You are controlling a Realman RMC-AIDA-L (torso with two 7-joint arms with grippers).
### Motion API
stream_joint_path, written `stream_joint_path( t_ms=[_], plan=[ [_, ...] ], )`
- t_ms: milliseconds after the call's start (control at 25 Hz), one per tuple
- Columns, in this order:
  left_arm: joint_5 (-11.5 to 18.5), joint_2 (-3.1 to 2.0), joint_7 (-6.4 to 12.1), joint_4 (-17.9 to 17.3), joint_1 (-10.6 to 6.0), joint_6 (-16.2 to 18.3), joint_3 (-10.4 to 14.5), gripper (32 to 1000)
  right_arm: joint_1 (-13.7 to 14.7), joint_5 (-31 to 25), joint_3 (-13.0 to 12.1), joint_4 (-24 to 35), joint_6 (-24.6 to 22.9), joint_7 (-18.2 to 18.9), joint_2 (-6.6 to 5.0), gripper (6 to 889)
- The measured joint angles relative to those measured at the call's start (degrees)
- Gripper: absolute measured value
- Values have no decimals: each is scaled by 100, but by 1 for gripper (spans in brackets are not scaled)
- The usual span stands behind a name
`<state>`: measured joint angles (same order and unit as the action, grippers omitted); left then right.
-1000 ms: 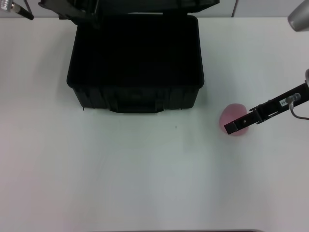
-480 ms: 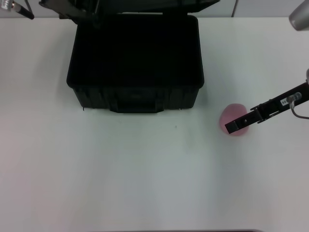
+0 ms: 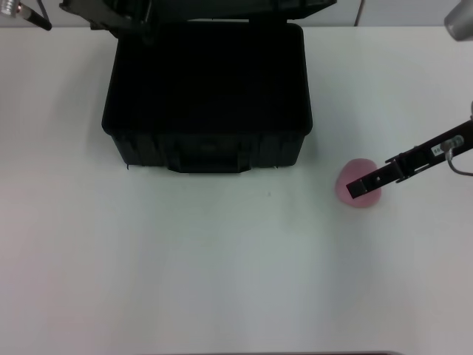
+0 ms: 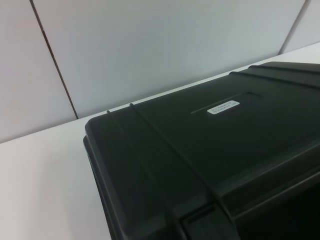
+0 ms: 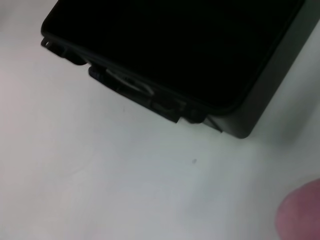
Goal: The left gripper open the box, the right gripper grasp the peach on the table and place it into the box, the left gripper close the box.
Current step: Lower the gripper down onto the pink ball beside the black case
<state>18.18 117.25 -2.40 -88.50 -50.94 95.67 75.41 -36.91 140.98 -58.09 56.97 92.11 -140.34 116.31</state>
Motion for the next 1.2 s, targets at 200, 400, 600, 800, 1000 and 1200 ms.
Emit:
stream_joint_path(
  t_ms=[200,400,600,800,1000,1200],
  plan=[
    [0,0,8,0,-2,9,0,384,-45,14,-10,-15,-157,-44,-94,716],
    [-1,4,11,0,-6,13,0,384,-150,493,-18,-28,-514,-103,-106,714],
    [-7,6,12,0,-27,14,11,384,-295,1052,-19,-171,-856,-119,-52,713],
    [-9,11,12,0,-37,14,15,384,-504,1183,-113,-859,-1306,-98,-49,711],
    [-11,23,12,0,-82,34,46,384,-606,1165,-194,-1251,-1741,-40,-1,709],
    [-11,26,12,0,-92,60,53,384,-719,1140,-313,-1613,-2097,8,78,707]
  ],
)
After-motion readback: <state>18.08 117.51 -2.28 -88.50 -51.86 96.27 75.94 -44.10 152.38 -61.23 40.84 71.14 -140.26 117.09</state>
